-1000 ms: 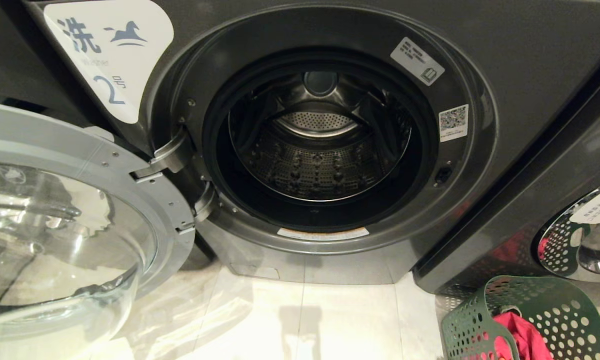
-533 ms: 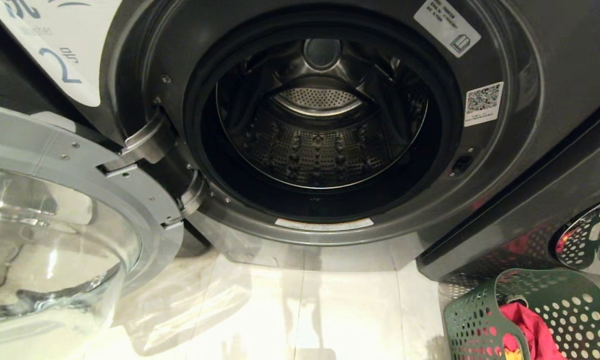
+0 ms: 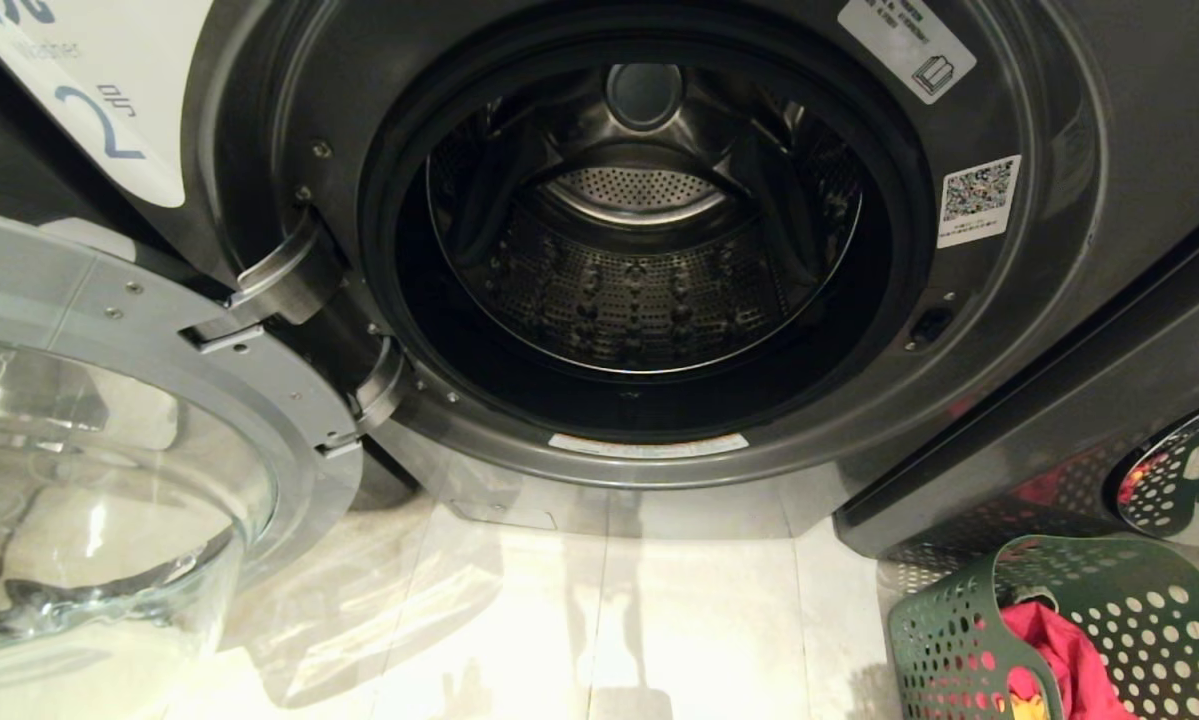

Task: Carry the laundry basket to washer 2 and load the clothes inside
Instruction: Place the clothes into the washing machine

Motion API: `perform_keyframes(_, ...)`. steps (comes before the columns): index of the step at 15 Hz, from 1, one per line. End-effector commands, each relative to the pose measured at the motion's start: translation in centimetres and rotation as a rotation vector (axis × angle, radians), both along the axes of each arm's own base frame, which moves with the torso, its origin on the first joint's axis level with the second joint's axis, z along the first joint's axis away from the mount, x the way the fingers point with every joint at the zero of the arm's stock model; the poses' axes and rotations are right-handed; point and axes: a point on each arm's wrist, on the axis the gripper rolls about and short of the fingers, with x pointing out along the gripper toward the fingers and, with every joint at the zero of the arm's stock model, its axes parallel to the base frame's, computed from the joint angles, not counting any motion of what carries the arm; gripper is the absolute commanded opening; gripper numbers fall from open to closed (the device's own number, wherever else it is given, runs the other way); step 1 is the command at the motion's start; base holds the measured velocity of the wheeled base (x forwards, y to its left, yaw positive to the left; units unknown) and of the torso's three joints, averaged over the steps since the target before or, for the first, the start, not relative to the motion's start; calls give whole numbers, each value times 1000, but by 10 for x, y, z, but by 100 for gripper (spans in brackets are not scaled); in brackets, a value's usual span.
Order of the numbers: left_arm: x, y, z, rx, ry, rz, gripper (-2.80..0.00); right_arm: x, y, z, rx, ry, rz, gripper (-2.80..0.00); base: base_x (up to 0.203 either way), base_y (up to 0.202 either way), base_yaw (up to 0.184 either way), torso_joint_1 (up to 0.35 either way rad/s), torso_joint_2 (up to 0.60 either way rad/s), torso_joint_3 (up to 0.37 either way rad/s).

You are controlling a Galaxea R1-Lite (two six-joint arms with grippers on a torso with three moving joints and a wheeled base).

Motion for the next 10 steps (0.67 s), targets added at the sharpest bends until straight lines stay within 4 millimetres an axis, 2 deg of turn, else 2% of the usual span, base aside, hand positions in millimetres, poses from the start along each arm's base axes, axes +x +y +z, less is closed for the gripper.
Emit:
perform_keyframes(1,3,0,-11,2,40,0,-280,0,0,1,-6,-4,-9,-280,0,0,0,0,0,0)
perform_keyframes(2,3,0,-11,2,40,0,-280,-2,0,7,-24,-24,-11,-280,0,0,0,0,0,0)
perform_keyframes(5,3,0,-11,2,40,0,-280,-14,-2,53,-56,-82,-75,-280,0,0,0,0,0,0)
perform_keyframes(8,3,0,-11,4,40,0,-280,1,-3,93,-35,24,-131,-280,0,0,0,0,0,0)
perform_keyframes(10,3,0,-11,-6,40,1,-280,17,-4,108,21,93,-211,-280,0,0,0,0,0,0)
